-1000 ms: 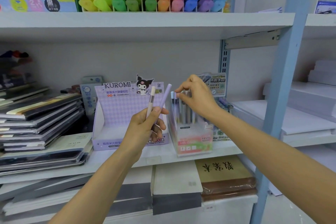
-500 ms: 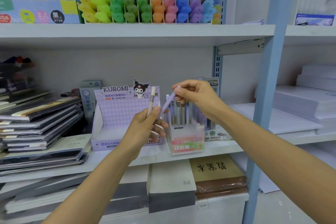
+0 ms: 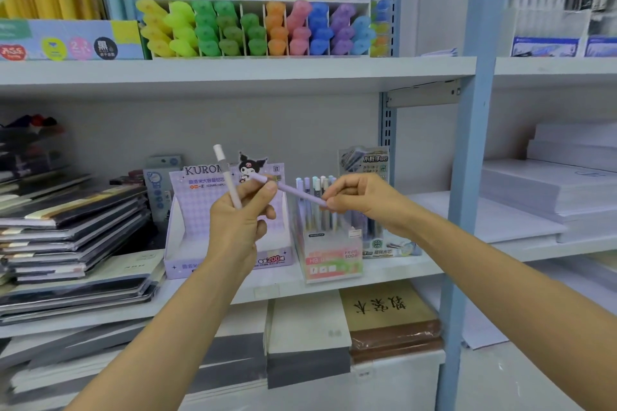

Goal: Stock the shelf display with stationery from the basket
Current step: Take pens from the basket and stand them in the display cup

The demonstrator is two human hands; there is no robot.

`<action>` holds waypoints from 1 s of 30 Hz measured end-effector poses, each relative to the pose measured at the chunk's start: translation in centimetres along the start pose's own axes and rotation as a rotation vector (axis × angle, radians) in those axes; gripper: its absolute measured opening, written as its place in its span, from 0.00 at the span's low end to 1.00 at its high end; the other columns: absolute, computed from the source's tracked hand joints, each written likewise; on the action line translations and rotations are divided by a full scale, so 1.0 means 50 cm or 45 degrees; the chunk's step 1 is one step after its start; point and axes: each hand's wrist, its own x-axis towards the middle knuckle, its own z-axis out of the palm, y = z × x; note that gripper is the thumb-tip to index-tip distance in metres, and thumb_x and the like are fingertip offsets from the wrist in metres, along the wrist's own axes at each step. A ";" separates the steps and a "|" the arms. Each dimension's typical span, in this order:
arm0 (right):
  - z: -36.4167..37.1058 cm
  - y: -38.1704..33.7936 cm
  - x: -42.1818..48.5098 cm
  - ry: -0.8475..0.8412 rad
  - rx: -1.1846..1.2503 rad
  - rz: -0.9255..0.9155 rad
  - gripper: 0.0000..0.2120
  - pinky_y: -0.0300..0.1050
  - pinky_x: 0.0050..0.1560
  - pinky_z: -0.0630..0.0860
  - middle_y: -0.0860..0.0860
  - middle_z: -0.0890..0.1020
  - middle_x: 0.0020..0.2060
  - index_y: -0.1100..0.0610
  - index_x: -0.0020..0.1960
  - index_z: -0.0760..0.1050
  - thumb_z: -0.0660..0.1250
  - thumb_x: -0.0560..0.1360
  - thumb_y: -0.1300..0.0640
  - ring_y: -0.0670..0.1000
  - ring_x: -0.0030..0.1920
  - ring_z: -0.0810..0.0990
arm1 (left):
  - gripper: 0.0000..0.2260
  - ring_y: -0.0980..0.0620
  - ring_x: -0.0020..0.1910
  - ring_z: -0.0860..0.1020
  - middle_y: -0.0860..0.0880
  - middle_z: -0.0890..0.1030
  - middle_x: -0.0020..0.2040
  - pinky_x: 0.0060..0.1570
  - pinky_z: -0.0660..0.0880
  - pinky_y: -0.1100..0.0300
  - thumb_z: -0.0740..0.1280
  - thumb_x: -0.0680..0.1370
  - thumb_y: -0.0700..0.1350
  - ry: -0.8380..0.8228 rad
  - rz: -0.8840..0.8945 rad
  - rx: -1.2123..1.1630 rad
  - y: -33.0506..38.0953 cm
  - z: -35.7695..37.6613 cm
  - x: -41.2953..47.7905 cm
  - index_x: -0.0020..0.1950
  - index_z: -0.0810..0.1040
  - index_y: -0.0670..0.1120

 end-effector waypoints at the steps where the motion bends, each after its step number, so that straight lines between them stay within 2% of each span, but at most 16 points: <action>1: 0.002 -0.001 0.001 0.008 -0.025 -0.013 0.05 0.34 0.47 0.77 0.51 0.86 0.43 0.58 0.49 0.82 0.69 0.75 0.64 0.46 0.46 0.84 | 0.06 0.56 0.26 0.73 0.49 0.82 0.38 0.19 0.60 0.68 0.73 0.74 0.40 -0.004 0.026 0.062 0.000 0.004 -0.002 0.50 0.83 0.41; 5: 0.014 -0.027 0.009 0.142 -0.090 -0.205 0.10 0.38 0.52 0.78 0.46 0.85 0.49 0.51 0.56 0.82 0.69 0.76 0.53 0.45 0.51 0.82 | 0.03 0.54 0.24 0.74 0.48 0.83 0.37 0.20 0.61 0.68 0.74 0.73 0.38 -0.068 0.145 0.270 -0.009 0.028 -0.008 0.44 0.84 0.45; 7: 0.022 -0.047 0.016 0.110 -0.145 -0.302 0.11 0.38 0.56 0.77 0.43 0.83 0.54 0.45 0.58 0.81 0.68 0.76 0.49 0.41 0.55 0.80 | 0.04 0.54 0.23 0.74 0.51 0.83 0.35 0.21 0.64 0.70 0.74 0.73 0.38 -0.106 0.194 0.333 -0.014 0.041 -0.011 0.43 0.83 0.47; 9: 0.030 -0.060 0.024 0.035 -0.199 -0.337 0.10 0.43 0.60 0.76 0.44 0.80 0.55 0.43 0.56 0.82 0.69 0.76 0.49 0.42 0.58 0.78 | 0.04 0.56 0.22 0.74 0.53 0.83 0.32 0.22 0.66 0.71 0.74 0.73 0.37 -0.131 0.227 0.368 -0.018 0.054 -0.011 0.43 0.83 0.45; 12: 0.033 -0.066 0.034 0.010 -0.271 -0.366 0.06 0.45 0.59 0.77 0.46 0.79 0.52 0.47 0.51 0.84 0.72 0.74 0.54 0.41 0.53 0.79 | 0.04 0.57 0.22 0.74 0.54 0.83 0.31 0.22 0.66 0.71 0.74 0.73 0.38 -0.142 0.258 0.395 -0.021 0.067 -0.008 0.44 0.83 0.45; 14: 0.029 -0.061 0.038 0.074 -0.247 -0.398 0.04 0.45 0.57 0.77 0.49 0.81 0.49 0.50 0.50 0.83 0.71 0.76 0.56 0.45 0.51 0.80 | 0.05 0.56 0.23 0.74 0.53 0.84 0.36 0.23 0.67 0.71 0.73 0.74 0.40 -0.142 0.257 0.403 -0.020 0.066 -0.005 0.49 0.83 0.44; 16: 0.021 -0.055 0.042 0.204 -0.133 -0.431 0.04 0.41 0.50 0.77 0.50 0.83 0.44 0.53 0.50 0.81 0.69 0.77 0.59 0.46 0.46 0.81 | 0.06 0.55 0.24 0.75 0.51 0.84 0.42 0.24 0.67 0.72 0.71 0.77 0.46 -0.134 0.216 0.432 -0.019 0.060 -0.002 0.52 0.81 0.46; 18: 0.009 -0.049 0.048 0.369 -0.023 -0.447 0.03 0.36 0.43 0.76 0.53 0.83 0.41 0.57 0.50 0.78 0.67 0.78 0.62 0.47 0.41 0.82 | 0.06 0.55 0.24 0.72 0.51 0.81 0.38 0.22 0.65 0.71 0.65 0.79 0.47 -0.105 0.094 0.400 -0.020 0.051 0.005 0.49 0.79 0.46; 19: 0.003 -0.044 0.051 0.446 -0.006 -0.442 0.03 0.37 0.42 0.77 0.55 0.83 0.41 0.58 0.50 0.78 0.67 0.78 0.63 0.48 0.41 0.82 | 0.07 0.55 0.24 0.70 0.51 0.78 0.36 0.21 0.63 0.70 0.62 0.80 0.47 -0.084 0.018 0.367 -0.021 0.047 0.009 0.46 0.77 0.46; 21: -0.003 -0.030 0.059 0.544 -0.031 -0.415 0.02 0.42 0.44 0.80 0.59 0.84 0.43 0.59 0.49 0.77 0.67 0.77 0.64 0.55 0.44 0.83 | 0.10 0.57 0.24 0.66 0.52 0.73 0.31 0.21 0.62 0.68 0.56 0.80 0.44 -0.079 -0.054 0.379 -0.025 0.038 0.012 0.41 0.73 0.46; 23: -0.001 -0.012 0.066 0.577 -0.084 -0.390 0.02 0.45 0.47 0.81 0.60 0.83 0.43 0.60 0.49 0.77 0.67 0.77 0.64 0.58 0.46 0.83 | 0.11 0.57 0.25 0.65 0.54 0.71 0.29 0.22 0.63 0.68 0.54 0.82 0.44 -0.113 -0.017 0.469 -0.034 0.027 0.011 0.42 0.71 0.47; 26: 0.008 0.015 0.075 0.563 -0.157 -0.355 0.01 0.45 0.47 0.81 0.59 0.84 0.42 0.60 0.48 0.77 0.68 0.77 0.64 0.57 0.45 0.83 | 0.10 0.56 0.27 0.64 0.53 0.68 0.28 0.25 0.63 0.66 0.56 0.83 0.47 -0.157 0.074 0.565 -0.047 0.010 0.006 0.47 0.74 0.49; 30: 0.015 0.041 0.090 0.512 -0.384 -0.317 0.01 0.46 0.49 0.81 0.54 0.83 0.41 0.57 0.48 0.79 0.69 0.76 0.61 0.54 0.44 0.83 | 0.10 0.55 0.28 0.58 0.53 0.60 0.29 0.27 0.58 0.62 0.57 0.83 0.50 -0.207 0.080 0.531 -0.055 -0.004 0.005 0.52 0.76 0.49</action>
